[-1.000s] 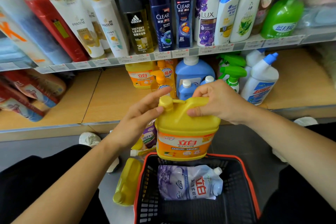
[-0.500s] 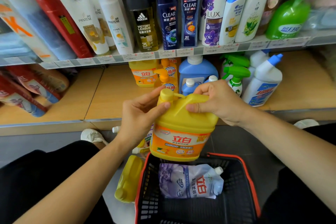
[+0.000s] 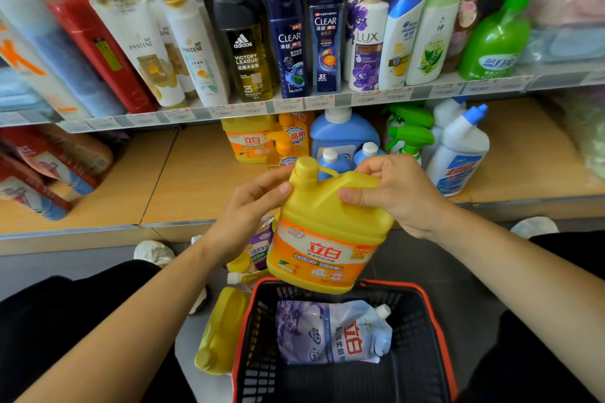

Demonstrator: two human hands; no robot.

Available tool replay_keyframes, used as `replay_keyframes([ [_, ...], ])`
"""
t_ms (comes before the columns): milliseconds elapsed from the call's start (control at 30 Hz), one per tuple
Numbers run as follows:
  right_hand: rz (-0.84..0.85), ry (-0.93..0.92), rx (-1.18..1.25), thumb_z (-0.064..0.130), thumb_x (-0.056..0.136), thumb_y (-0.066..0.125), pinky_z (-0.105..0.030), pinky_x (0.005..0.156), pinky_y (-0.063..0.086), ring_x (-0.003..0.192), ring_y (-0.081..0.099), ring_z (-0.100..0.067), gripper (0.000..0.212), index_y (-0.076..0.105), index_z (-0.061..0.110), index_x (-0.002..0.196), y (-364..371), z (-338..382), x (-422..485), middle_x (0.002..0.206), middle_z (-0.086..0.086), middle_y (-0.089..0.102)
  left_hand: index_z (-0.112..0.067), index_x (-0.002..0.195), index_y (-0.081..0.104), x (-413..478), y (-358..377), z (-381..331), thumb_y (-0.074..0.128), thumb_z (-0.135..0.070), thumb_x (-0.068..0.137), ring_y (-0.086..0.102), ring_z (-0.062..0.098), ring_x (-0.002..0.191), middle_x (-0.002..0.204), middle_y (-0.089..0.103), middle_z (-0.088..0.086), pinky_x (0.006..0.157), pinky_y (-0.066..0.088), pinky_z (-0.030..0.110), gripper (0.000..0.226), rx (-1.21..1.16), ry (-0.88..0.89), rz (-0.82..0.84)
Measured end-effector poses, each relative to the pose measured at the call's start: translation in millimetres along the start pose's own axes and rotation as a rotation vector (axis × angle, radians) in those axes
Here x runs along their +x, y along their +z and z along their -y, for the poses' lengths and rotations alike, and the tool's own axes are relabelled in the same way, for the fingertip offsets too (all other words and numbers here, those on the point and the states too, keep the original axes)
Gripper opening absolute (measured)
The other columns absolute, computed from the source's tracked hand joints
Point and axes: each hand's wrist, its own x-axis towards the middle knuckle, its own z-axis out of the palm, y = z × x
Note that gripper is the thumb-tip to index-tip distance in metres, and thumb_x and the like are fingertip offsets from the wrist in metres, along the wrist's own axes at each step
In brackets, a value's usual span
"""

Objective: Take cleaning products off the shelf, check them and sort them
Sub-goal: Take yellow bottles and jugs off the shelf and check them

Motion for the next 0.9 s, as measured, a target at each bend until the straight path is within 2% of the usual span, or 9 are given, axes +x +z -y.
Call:
replay_keyframes([
  [100,-0.049,0.012,0.143,0.026,0.058,0.085,-0.030,0.067,0.057,0.076,0.071,-0.019,0.029,0.071,0.010,0.077,-10.5,2.3,-3.1,0.078,-0.009,0.074,-0.014,0.146,0.051,-4.4,-17.1,14.8,0.076,-0.057,0.079,0.058,0.022,0.131,0.142,0.062,0.004,0.105,0.049,0.036,0.083,0.038,-0.133,0.074],
  [167,-0.128,0.010,0.187,0.024,0.059,0.084,-0.031,0.069,0.057,0.077,0.069,-0.019,0.034,0.068,0.004,0.082,-15.3,5.0,-4.7,0.081,-0.012,0.072,-0.012,0.149,0.046,-8.4,-24.4,25.7,0.086,-0.059,0.067,0.058,0.029,0.132,0.143,0.060,0.009,0.108,0.048,0.046,0.102,-0.028,-0.236,0.109],
  [233,-0.192,-0.004,0.247,0.020,0.063,0.081,-0.027,0.065,0.055,0.071,0.067,-0.015,0.029,0.065,0.004,0.081,-18.6,8.9,-5.5,0.077,-0.010,0.070,-0.008,0.146,0.047,-10.4,-22.2,37.6,0.089,-0.042,0.070,0.059,0.037,0.129,0.139,0.062,0.015,0.105,0.051,0.048,0.093,-0.101,-0.290,0.153],
  [333,-0.233,-0.013,0.363,0.016,0.072,0.076,-0.021,0.057,0.052,0.061,0.063,-0.008,0.020,0.061,0.006,0.080,-25.0,14.0,-4.9,0.067,-0.002,0.068,-0.004,0.137,0.053,-8.9,-8.6,47.1,0.082,-0.020,0.075,0.063,0.039,0.124,0.133,0.065,0.020,0.095,0.057,0.042,0.071,-0.210,-0.287,0.034],
  [500,-0.269,0.027,0.519,0.021,0.078,0.070,-0.016,0.047,0.039,0.045,0.044,-0.001,0.021,0.057,0.006,0.086,-31.5,12.8,1.6,0.054,0.007,0.051,-0.008,0.140,0.052,-0.2,-3.1,35.4,0.061,-0.019,0.091,0.059,0.038,0.128,0.142,0.058,0.020,0.098,0.055,0.050,0.051,-0.412,-0.208,-0.117],
  [600,-0.313,0.062,0.464,0.027,0.083,0.070,-0.021,0.055,0.038,0.054,0.041,-0.008,0.022,0.060,0.008,0.087,-32.4,6.3,6.0,0.060,0.000,0.042,-0.009,0.152,0.039,0.8,3.5,26.0,0.053,-0.015,0.096,0.050,0.043,0.136,0.149,0.051,0.021,0.109,0.042,0.062,0.058,-0.496,-0.162,-0.114],
  [667,-0.332,0.059,0.425,0.026,0.091,0.066,-0.025,0.060,0.048,0.062,0.054,-0.010,0.016,0.066,0.010,0.090,-32.7,2.1,8.7,0.066,-0.001,0.057,-0.010,0.153,0.037,1.4,6.8,19.7,0.061,-0.013,0.094,0.049,0.045,0.136,0.149,0.050,0.022,0.109,0.040,0.064,0.063,-0.511,-0.120,-0.131],
  [800,-0.322,0.062,0.393,0.023,0.096,0.061,-0.042,0.083,0.059,0.098,0.069,-0.024,0.020,0.071,0.013,0.110,-33.2,-10.2,12.0,0.112,-0.017,0.072,-0.007,0.145,0.041,2.5,4.0,3.6,0.072,-0.011,0.079,0.058,0.044,0.127,0.140,0.058,0.021,0.098,0.051,0.064,0.073,-0.398,-0.033,-0.255],
  [900,-0.296,0.168,0.335,0.024,0.098,0.061,-0.039,0.076,0.062,0.101,0.072,-0.022,0.019,0.071,0.018,0.113,-31.2,-21.2,13.5,0.110,-0.006,0.075,-0.012,0.127,0.051,3.2,-1.9,-8.2,0.081,-0.011,0.071,0.066,0.037,0.117,0.124,0.069,0.012,0.081,0.061,0.049,0.064,-0.322,0.079,-0.359],
])
